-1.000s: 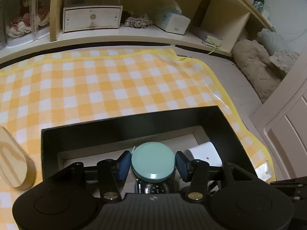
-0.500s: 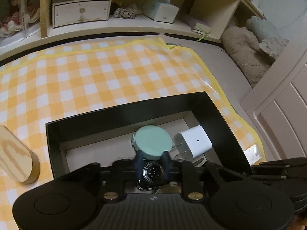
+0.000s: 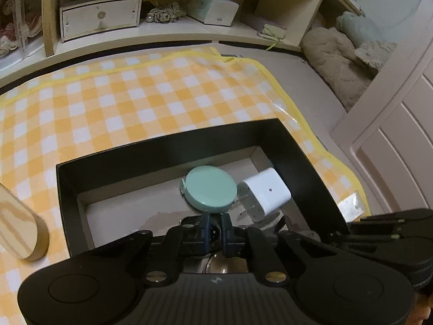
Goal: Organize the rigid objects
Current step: 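Carry the green case with the left gripper into the box and release, then lift the open left gripper out of the box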
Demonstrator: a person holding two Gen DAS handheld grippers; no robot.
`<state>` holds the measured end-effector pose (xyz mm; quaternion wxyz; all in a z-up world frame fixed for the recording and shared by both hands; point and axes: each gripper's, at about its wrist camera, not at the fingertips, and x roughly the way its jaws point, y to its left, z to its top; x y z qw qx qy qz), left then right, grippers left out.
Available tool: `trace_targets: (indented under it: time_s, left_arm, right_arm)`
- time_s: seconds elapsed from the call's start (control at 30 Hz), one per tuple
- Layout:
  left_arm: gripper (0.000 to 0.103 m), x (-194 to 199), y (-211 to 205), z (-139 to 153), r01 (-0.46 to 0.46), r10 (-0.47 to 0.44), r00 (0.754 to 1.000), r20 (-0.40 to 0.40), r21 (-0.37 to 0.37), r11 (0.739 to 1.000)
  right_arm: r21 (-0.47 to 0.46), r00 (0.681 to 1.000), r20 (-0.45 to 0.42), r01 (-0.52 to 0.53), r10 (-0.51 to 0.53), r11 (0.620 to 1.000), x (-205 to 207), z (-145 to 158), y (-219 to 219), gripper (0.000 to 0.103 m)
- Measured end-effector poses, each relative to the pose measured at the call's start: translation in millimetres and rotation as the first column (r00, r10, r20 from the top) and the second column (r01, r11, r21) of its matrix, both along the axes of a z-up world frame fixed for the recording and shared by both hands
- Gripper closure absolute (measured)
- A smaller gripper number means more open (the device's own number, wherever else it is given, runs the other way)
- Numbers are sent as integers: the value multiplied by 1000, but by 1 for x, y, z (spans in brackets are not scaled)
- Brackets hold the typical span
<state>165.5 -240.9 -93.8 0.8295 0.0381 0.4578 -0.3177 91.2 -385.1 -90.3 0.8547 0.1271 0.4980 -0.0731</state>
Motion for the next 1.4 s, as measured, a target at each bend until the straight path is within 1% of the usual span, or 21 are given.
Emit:
trace_targets:
  time_s: [0.17, 0.33, 0.37, 0.4, 0.43, 0.47, 0.5, 0.53, 0.6, 0.63, 0.7, 0.9, 0.97, 1.23, 1.4]
  left_arm:
    - [96, -2, 0, 3, 6, -7, 1000, 9, 33, 999]
    - [94, -9, 2, 19, 14, -14, 999, 38, 3, 1000]
    - [91, -11, 2, 24, 17, -17, 999, 45, 1, 1000]
    - [82, -13, 2, 28, 20, -20, 998, 51, 0, 1000]
    - [76, -15, 2, 32, 21, -21, 998, 59, 3, 1000]
    - [64, -18, 2, 36, 19, -20, 998, 67, 7, 1000]
    - [57, -21, 2, 41, 17, -18, 997, 77, 10, 1000]
    - [54, -23, 3, 44, 19, -19, 996, 83, 10, 1000]
    - [41, -28, 5, 50, 16, -18, 996, 89, 13, 1000]
    - [37, -31, 6, 53, 14, -16, 996, 93, 14, 1000]
    - [22, -36, 8, 57, 8, -10, 994, 105, 19, 1000]
    - [3, -49, 15, 68, 8, -10, 993, 116, 16, 1000]
    - [0, -52, 17, 71, 6, -8, 992, 122, 20, 1000]
    - [0, -65, 33, 78, 3, -5, 993, 121, 19, 1000]
    - [0, -74, 44, 83, 2, -6, 990, 139, 25, 1000]
  right_arm:
    - [-1, 1000, 1, -1, 1, 1000, 0, 0, 0, 97]
    - [-1, 1000, 1, 0, 0, 1000, 0, 0, 0, 97]
    - [0, 1000, 1, 0, 0, 1000, 0, 0, 0, 97]
    - [2, 1000, 1, 0, 0, 1000, 0, 0, 1, 97]
    - [0, 1000, 1, 0, 0, 1000, 0, 0, 0, 97]
    - [0, 1000, 1, 0, 0, 1000, 0, 0, 1, 97]
    - [-1, 1000, 1, 0, 0, 1000, 0, 0, 1, 97]
    - [-1, 1000, 1, 0, 0, 1000, 0, 0, 0, 97]
    - [1, 1000, 1, 1, -1, 1000, 0, 0, 1, 97]
    - [1, 1000, 1, 1, -1, 1000, 0, 0, 0, 97]
    - [3, 1000, 2, 3, -3, 1000, 0, 0, 1, 97]
    - [1, 1000, 0, 3, -3, 1000, -1, 0, 1, 97]
    - [3, 1000, -2, 3, -3, 1000, -1, -1, 0, 97]
    - [4, 1000, -2, 4, -4, 1000, -2, -1, -1, 97]
    - [4, 1000, -2, 4, -4, 1000, -2, -1, -1, 97]
